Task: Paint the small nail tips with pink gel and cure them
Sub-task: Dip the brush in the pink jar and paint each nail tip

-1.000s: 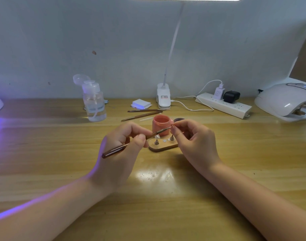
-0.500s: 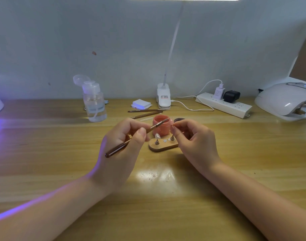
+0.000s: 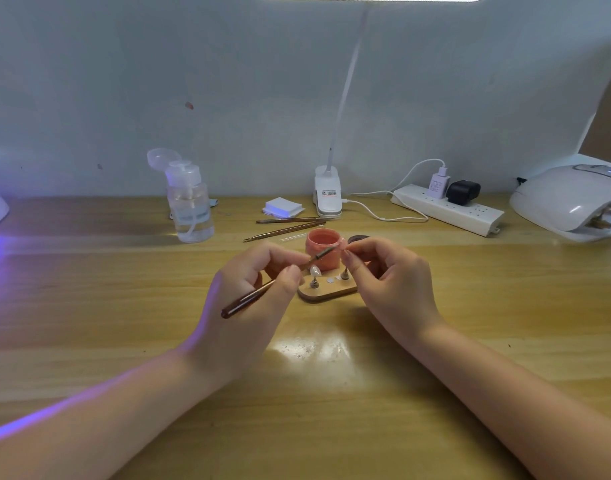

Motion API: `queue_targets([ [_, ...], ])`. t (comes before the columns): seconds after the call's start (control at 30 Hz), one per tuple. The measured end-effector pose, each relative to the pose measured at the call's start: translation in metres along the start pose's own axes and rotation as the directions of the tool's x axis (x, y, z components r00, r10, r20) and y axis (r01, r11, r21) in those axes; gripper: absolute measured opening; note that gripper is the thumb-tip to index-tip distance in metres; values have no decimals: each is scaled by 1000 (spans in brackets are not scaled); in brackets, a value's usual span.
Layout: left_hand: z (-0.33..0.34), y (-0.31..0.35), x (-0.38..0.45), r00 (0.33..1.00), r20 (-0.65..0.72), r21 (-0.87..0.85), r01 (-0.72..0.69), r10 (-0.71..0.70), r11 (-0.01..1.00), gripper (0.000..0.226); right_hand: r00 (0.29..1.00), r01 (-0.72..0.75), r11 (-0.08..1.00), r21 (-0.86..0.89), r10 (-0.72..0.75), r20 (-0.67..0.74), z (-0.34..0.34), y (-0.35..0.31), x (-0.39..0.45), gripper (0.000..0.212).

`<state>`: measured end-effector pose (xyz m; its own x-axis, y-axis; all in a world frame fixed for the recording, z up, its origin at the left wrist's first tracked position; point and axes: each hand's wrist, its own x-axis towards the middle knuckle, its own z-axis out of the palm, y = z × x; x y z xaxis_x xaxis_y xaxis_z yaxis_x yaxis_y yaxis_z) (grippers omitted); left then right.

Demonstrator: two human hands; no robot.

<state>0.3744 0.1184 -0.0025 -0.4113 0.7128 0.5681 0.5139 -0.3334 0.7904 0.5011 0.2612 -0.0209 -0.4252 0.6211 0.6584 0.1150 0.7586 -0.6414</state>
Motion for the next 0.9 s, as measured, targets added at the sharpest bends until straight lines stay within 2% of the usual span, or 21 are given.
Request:
queue_targets([
  [0.07, -3, -1, -1, 1000, -11, 6, -13, 13, 1000, 20, 1000, 1, 1000, 3, -1, -1, 0, 0, 0, 7],
  [0.2, 0, 1, 1, 999, -51, 6, -15, 15, 1000, 13, 1000, 14, 1000, 1, -14, 4, 0, 0, -1, 7],
  [0.33, 1, 2, 0, 1000, 1, 47, -28, 28, 999, 12, 1000, 24, 1000, -12, -24, 8, 0, 1, 0, 8],
  [0.43, -2, 2, -2, 999, -12, 36, -37, 37, 999, 19, 1000, 22, 1000, -16, -22, 1, 0, 1, 0, 8],
  [0.53, 0, 2, 1, 998, -52, 18, -28, 29, 999, 12, 1000, 19, 1000, -16, -19, -8, 1, 1, 0, 7],
  [0.73, -1, 1, -1, 999, 12, 40, -35, 34, 999, 15, 1000, 22, 999, -31, -23, -13, 0, 1, 0, 8],
  [0.9, 0, 2, 1, 999, -52, -14, -13, 13, 1000, 13, 1000, 15, 1000, -23, -15, -10, 1, 1, 0, 7],
])
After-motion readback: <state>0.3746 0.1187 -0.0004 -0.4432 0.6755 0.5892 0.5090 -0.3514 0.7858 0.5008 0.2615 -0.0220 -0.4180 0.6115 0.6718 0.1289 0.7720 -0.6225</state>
